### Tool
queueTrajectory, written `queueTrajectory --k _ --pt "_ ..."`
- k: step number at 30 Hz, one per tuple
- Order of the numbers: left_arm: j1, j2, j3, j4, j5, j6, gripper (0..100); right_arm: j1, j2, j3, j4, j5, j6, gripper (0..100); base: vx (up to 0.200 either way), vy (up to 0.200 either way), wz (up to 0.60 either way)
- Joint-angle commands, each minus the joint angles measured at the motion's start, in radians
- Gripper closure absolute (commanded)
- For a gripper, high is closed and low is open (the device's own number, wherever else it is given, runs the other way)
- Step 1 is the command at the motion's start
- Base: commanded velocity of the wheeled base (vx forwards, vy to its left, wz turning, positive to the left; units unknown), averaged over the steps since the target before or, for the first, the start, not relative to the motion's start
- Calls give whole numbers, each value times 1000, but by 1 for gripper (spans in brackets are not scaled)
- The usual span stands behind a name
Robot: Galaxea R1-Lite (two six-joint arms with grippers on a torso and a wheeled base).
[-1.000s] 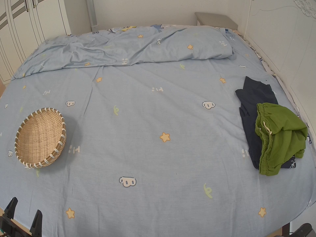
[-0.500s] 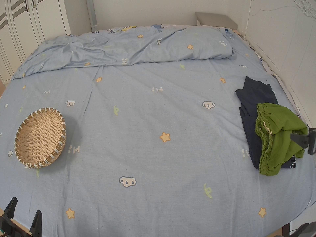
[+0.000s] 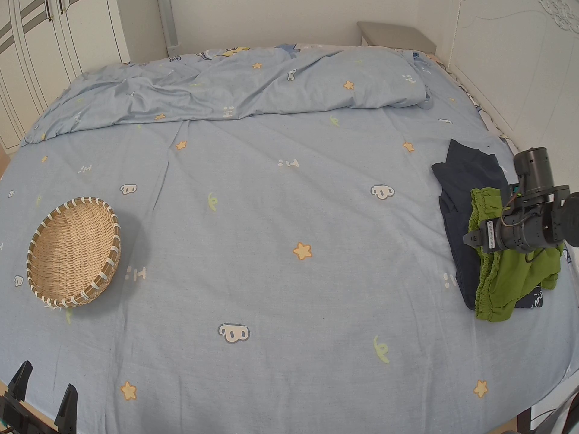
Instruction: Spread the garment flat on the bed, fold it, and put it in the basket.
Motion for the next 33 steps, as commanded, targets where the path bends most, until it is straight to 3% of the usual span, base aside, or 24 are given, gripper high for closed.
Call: queueTrajectory --k 1,19,20,33 --pt "0 -12 16 0 1 0 0 -2 143 -50 -17 -23 2 0 0 0 0" --pt "0 -12 16 0 1 0 0 -71 198 -73 -53 -21 -3 0 0 0 0" --pt "0 -12 16 0 1 0 0 -72 200 -76 -54 -21 -3 100 0 0 0" --pt "0 -12 16 0 1 0 0 -68 206 -99 -45 -20 -3 100 0 0 0"
